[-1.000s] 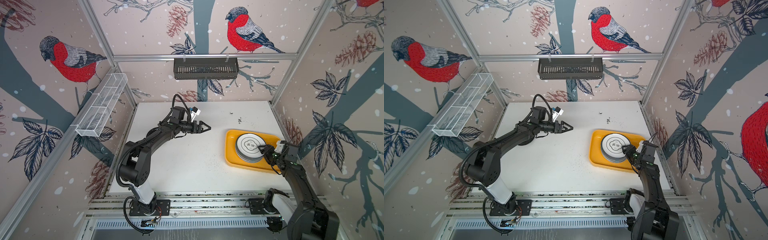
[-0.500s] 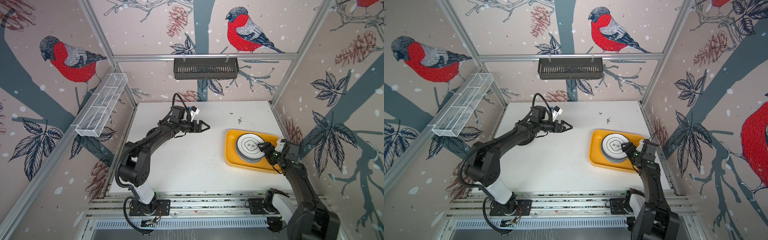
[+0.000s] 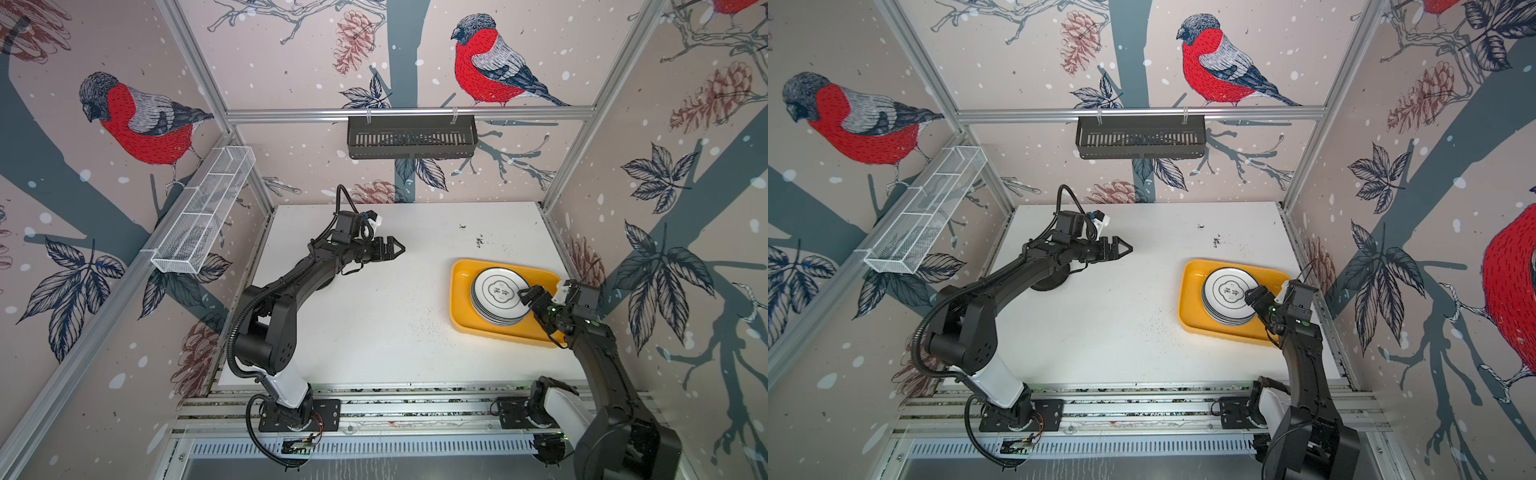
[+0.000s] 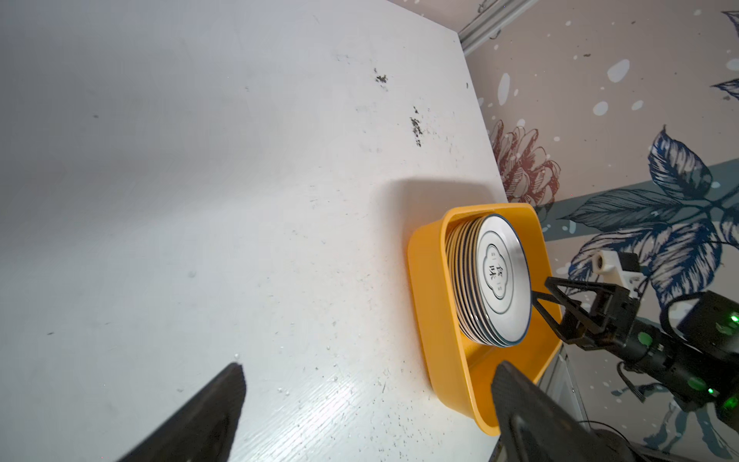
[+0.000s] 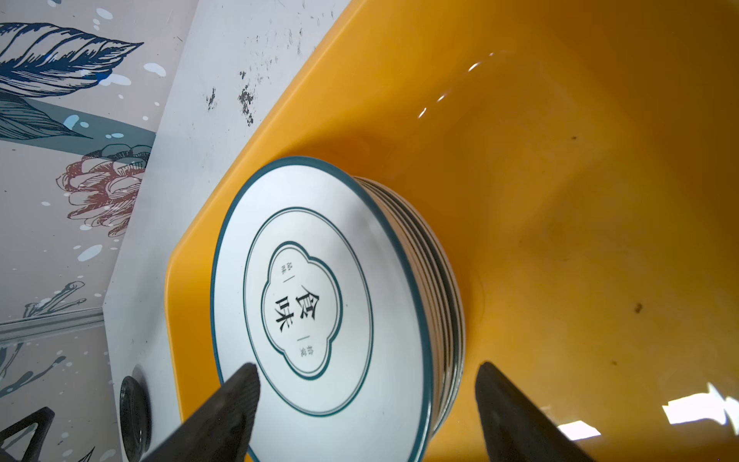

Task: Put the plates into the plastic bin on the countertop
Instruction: 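Move the left gripper to the black plate while the right gripper releases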

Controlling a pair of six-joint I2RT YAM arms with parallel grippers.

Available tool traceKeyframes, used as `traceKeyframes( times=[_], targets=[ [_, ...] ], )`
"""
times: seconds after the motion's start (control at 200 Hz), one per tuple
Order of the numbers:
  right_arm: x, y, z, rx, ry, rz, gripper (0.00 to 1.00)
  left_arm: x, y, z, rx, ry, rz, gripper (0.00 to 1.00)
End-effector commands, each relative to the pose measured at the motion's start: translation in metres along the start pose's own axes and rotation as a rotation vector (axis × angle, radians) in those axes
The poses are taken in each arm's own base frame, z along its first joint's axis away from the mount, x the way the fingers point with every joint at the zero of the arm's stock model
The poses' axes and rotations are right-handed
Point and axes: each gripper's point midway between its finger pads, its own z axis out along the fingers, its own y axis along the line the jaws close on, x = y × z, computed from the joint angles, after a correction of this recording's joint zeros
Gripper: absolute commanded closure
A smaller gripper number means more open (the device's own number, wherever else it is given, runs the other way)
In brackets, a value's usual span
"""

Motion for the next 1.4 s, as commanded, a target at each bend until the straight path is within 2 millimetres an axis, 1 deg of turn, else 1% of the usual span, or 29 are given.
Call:
traceKeyframes(
  times=[0.0,0.15,0.155,0.165,0.185,0.325,0.38,0.515,0.565,0.66,0.74,0.851,0.981,1.096,1.226,1.296,1.336,1.396],
  targets=[
    [-0.003,-0.001,-0.002,0.015,-0.014,-0.019,0.13,-0.010,0.018,-0.012,-0.081,-0.058,-0.032,0.04],
    [-0.005,-0.003,-0.003,0.026,-0.033,-0.019,0.10,-0.023,0.051,-0.031,-0.140,-0.151,-0.134,0.04],
    [-0.005,-0.003,-0.002,0.026,-0.033,-0.018,0.09,-0.023,0.052,-0.032,-0.142,-0.153,-0.138,0.04],
    [-0.006,-0.003,-0.002,0.026,-0.034,-0.019,0.04,-0.023,0.055,-0.033,-0.148,-0.157,-0.146,0.04],
    [-0.006,-0.003,-0.002,0.026,-0.034,-0.021,0.00,-0.024,0.061,-0.035,-0.161,-0.167,-0.162,0.04],
    [-0.008,0.000,-0.003,0.014,-0.045,-0.035,0.00,-0.029,0.103,-0.056,-0.281,-0.246,-0.242,0.04],
    [-0.010,0.000,-0.003,0.012,-0.053,-0.037,0.00,-0.029,0.122,-0.068,-0.375,-0.279,-0.270,0.04],
    [-0.013,0.000,-0.003,0.018,-0.071,-0.042,0.00,-0.030,0.160,-0.097,-0.570,-0.348,-0.332,0.03],
    [-0.014,0.000,-0.003,0.019,-0.075,-0.044,0.00,-0.030,0.171,-0.108,-0.635,-0.360,-0.332,0.04],
    [-0.018,0.002,-0.005,0.014,-0.091,-0.050,0.01,-0.033,0.185,-0.126,-0.732,-0.390,-0.322,0.04],
    [-0.024,0.009,-0.009,-0.001,-0.114,-0.064,0.01,-0.036,0.195,-0.137,-0.793,-0.404,-0.296,0.04],
    [-0.036,0.020,-0.018,-0.021,-0.153,-0.103,0.01,-0.037,0.215,-0.154,-0.881,-0.393,-0.282,0.04],
    [-0.051,0.032,-0.029,-0.025,-0.203,-0.149,0.00,-0.033,0.240,-0.163,-0.908,-0.356,-0.319,0.04],
    [-0.059,0.044,-0.036,-0.053,-0.230,-0.176,0.00,-0.025,0.261,-0.166,-0.917,-0.316,-0.370,0.04],
    [-0.062,0.055,-0.040,-0.081,-0.248,-0.196,0.00,-0.018,0.279,-0.168,-0.919,-0.280,-0.404,0.04],
    [-0.062,0.057,-0.041,-0.091,-0.261,-0.193,0.00,-0.015,0.290,-0.173,-0.934,-0.256,-0.417,0.04],
    [-0.061,0.058,-0.041,-0.095,-0.263,-0.193,0.01,-0.010,0.300,-0.176,-0.939,-0.241,-0.438,0.04],
    [-0.059,0.057,-0.042,-0.092,-0.270,-0.192,0.01,-0.005,0.312,-0.179,-0.913,-0.229,-0.471,0.05]
  ],
)
